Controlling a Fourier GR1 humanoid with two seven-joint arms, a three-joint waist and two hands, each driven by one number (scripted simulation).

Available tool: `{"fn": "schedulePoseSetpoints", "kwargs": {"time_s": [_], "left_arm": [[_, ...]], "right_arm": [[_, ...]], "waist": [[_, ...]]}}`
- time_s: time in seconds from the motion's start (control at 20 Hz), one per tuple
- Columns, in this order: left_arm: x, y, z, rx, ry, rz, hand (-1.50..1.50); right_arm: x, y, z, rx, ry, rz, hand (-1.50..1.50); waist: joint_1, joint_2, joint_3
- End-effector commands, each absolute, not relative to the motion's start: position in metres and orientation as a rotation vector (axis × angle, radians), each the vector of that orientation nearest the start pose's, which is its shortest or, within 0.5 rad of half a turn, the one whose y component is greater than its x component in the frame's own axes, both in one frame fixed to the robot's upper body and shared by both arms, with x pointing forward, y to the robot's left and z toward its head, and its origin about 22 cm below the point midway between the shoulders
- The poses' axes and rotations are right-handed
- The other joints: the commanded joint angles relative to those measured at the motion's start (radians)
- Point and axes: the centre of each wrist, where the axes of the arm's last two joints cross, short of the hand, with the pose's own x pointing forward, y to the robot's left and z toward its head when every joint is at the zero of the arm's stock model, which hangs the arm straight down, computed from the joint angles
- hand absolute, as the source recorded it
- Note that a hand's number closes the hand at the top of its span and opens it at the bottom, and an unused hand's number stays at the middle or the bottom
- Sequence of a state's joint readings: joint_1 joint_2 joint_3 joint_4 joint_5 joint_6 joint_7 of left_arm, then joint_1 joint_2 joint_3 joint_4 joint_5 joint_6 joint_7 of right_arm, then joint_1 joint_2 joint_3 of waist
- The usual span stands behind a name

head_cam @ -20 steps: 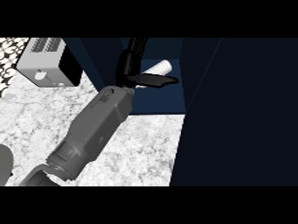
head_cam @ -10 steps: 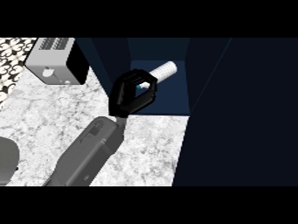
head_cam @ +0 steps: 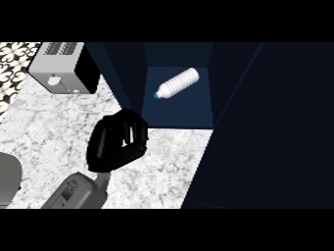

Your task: Pick up the bottled water, place it into the cabinet and close the cabinet

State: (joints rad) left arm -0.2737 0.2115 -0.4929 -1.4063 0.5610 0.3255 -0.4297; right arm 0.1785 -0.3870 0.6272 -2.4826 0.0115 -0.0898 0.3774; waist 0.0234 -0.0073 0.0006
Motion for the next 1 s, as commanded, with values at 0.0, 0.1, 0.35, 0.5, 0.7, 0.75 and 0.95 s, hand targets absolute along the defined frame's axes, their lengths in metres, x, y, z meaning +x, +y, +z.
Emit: {"fn": "schedulePoseSetpoints", "kwargs": {"time_s": [0.0, 0.1, 0.35, 0.5, 0.7, 0.75, 0.95], "left_arm": [[0.245, 0.168, 0.014, -0.305, -1.854, 0.112, 1.5], [0.222, 0.198, 0.017, -0.31, -1.862, 0.069, 1.5], [0.206, 0.227, 0.013, -0.273, -1.866, 0.107, 1.5], [0.198, 0.234, 0.032, -0.287, -1.862, 0.138, 1.5], [0.194, 0.257, 0.016, -0.253, -1.88, 0.16, 1.5], [0.193, 0.251, 0.025, -0.278, -1.87, 0.156, 1.5], [0.187, 0.269, 0.023, -0.278, -1.868, 0.162, 1.5]], "right_arm": [[0.099, -0.159, 0.174, 0.452, -1.767, 0.564, 1.5], [0.097, -0.148, 0.17, 0.462, -1.775, 0.576, 1.5], [0.105, -0.1, 0.167, 0.517, -1.741, 0.632, 1.5], [0.11, -0.078, 0.167, 0.591, -1.717, 0.691, 1.5], [0.095, -0.056, 0.174, 0.583, -1.742, 0.765, 1.5], [0.102, -0.055, 0.179, 0.565, -1.768, 0.814, 1.5], [0.121, -0.045, 0.184, 0.461, -1.883, 0.73, 1.5]], "waist": [[-0.012, 0.004, -0.001], [-0.006, 0.001, -0.002], [-0.01, 0.003, -0.002], [-0.006, 0.004, -0.001], [-0.009, 0.002, -0.003], [-0.002, 0.002, -0.003], [0.013, 0.003, -0.005]]}}
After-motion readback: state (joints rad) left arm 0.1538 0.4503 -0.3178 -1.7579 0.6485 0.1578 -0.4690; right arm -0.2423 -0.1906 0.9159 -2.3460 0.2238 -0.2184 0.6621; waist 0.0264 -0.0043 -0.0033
